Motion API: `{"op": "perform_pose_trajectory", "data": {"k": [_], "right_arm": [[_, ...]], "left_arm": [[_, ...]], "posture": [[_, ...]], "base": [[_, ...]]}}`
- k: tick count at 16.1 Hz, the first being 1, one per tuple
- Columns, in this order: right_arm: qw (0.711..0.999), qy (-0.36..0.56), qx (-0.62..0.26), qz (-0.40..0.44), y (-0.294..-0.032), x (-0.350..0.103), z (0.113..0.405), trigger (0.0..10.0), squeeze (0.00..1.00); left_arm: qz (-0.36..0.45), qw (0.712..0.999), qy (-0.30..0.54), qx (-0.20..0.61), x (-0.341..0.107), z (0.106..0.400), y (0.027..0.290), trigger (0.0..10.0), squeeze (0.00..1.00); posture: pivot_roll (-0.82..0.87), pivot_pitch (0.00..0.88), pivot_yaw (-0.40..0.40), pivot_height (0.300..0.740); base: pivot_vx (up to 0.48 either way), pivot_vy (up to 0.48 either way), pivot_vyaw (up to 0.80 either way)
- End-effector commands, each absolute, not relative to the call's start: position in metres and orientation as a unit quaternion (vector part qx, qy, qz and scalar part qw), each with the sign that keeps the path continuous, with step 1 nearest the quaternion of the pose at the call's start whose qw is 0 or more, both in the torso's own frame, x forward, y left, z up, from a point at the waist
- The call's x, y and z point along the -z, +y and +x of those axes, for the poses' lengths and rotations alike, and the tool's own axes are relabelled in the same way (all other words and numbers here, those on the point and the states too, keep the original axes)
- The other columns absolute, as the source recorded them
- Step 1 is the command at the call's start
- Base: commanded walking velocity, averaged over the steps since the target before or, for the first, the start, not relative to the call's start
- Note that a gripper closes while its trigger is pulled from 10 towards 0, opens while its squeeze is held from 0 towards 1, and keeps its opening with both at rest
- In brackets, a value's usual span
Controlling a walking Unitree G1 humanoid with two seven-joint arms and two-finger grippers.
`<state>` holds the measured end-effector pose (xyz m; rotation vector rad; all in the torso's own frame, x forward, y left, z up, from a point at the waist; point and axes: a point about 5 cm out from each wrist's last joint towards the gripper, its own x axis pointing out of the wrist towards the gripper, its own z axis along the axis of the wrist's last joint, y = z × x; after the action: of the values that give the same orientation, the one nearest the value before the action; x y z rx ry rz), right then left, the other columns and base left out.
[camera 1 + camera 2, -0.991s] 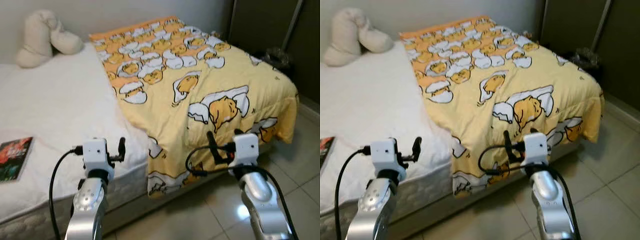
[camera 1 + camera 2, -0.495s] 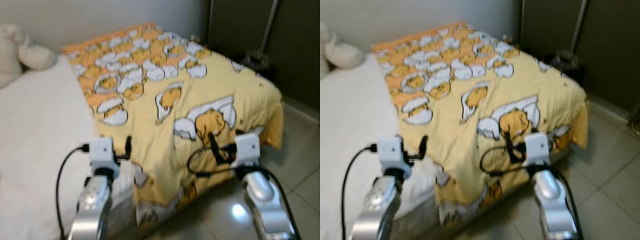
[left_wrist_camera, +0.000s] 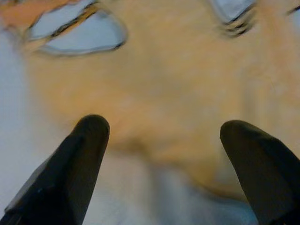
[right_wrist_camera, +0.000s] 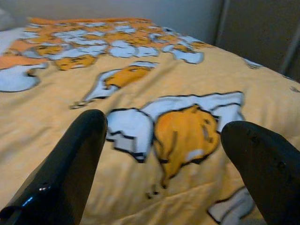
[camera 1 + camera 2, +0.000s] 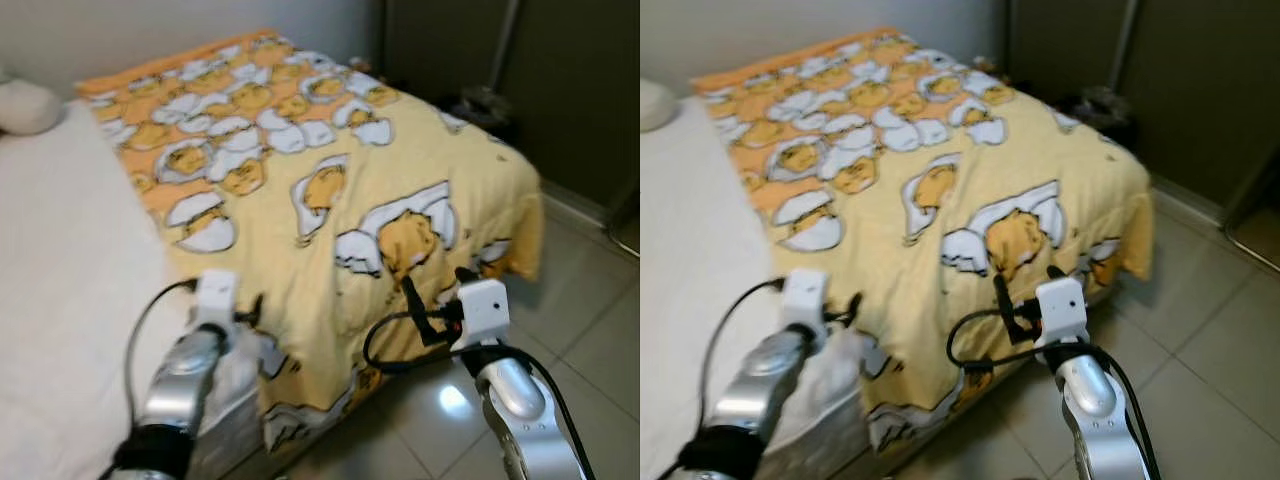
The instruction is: Clean up the room
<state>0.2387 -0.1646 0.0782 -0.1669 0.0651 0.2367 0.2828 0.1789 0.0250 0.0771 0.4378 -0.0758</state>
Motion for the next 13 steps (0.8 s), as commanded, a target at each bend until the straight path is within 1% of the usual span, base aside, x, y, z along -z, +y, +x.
{"op": "perform_pose_trajectory", "data": {"k": [1,2,3,5,6,9,13], "right_arm": [[0.988,0.035,-0.118,-0.09,-0.168,-0.081,0.235,10.0,0.0],[0.988,0.037,-0.115,-0.091,-0.171,-0.083,0.229,10.0,0.0],[0.988,0.042,-0.122,-0.09,-0.171,-0.085,0.224,10.0,0.0],[0.983,0.051,-0.154,-0.081,-0.163,-0.087,0.219,10.0,0.0],[0.972,0.064,-0.209,-0.089,-0.155,-0.085,0.21,10.0,0.0],[0.966,0.088,-0.226,-0.086,-0.154,-0.08,0.197,10.0,0.0],[0.961,0.113,-0.244,-0.072,-0.147,-0.078,0.183,10.0,0.0]], "left_arm": [[0.036,0.975,0.216,0.046,-0.027,0.287,0.18,10.0,0.0],[0.03,0.972,0.226,0.055,-0.023,0.286,0.179,10.0,0.0],[0.011,0.968,0.241,0.073,-0.014,0.283,0.173,10.0,0.0],[-0.015,0.962,0.255,0.095,-0.002,0.277,0.161,10.0,0.0],[-0.019,0.964,0.242,0.105,-0.004,0.273,0.152,10.0,0.0],[-0.004,0.969,0.219,0.113,-0.009,0.262,0.147,10.0,0.0],[0.029,0.966,0.235,0.105,0.007,0.255,0.15,10.0,0.0]], "posture": [[-0.24,0.081,0.144,0.74],[-0.24,0.104,0.143,0.74],[-0.26,0.163,0.139,0.74],[-0.29,0.203,0.143,0.74],[-0.3,0.22,0.143,0.74],[-0.29,0.242,0.135,0.74],[-0.28,0.272,0.109,0.74]], "base": [[0.0,0.0,0.0],[0.0,0.0,0.0],[0.0,0.0,0.0],[0.0,0.0,0.0],[0.0,0.0,0.0],[0.0,0.0,0.0],[0.0,0.0,0.0]]}}
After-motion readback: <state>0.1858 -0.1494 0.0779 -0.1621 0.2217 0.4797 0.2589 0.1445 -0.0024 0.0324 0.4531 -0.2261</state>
